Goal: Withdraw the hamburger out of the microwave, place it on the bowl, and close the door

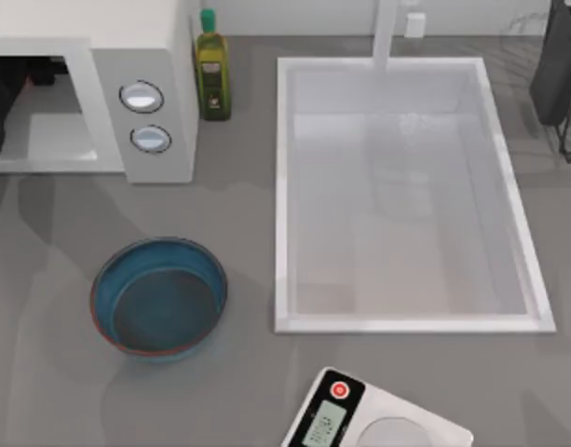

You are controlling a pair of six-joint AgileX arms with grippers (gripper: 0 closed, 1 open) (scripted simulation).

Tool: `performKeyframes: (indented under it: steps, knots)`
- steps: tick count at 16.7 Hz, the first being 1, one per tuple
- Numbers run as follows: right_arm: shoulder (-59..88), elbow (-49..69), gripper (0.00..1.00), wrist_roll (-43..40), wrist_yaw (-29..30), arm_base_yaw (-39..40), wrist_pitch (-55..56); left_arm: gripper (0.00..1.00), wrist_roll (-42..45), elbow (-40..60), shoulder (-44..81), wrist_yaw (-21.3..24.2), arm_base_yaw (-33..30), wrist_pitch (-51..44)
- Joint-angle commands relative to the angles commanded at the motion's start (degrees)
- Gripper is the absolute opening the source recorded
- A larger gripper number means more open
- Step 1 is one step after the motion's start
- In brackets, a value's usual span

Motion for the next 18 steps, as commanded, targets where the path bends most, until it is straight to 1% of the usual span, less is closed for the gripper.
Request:
performKeyframes:
  steps: [2, 4, 11, 13, 15, 18]
  knots:
    - [0.0, 0.0, 1.0, 0.0, 0.0, 0.0, 0.0, 0.0, 0.13, -4.36, -1.87, 0.4, 0.43, 2.79]
    - [0.0, 0.0, 1.0, 0.0, 0.0, 0.0, 0.0, 0.0, 0.3, -11.15, -4.65, 0.95, 1.04, 6.66]
    - [0.0, 0.0, 1.0, 0.0, 0.0, 0.0, 0.0, 0.0, 1.07, -43.09, -16.76, 3.41, 3.73, 23.9]
    - [0.0, 0.0, 1.0, 0.0, 0.0, 0.0, 0.0, 0.0, 1.27, -50.49, -19.81, 4.05, 4.42, 28.35]
    - [0.0, 0.0, 1.0, 0.0, 0.0, 0.0, 0.0, 0.0, 1.42, -55.52, -22.27, 4.54, 4.95, 31.76]
    - [0.0, 0.0, 1.0, 0.0, 0.0, 0.0, 0.0, 0.0, 1.52, -58.42, -23.84, 4.85, 5.3, 33.97]
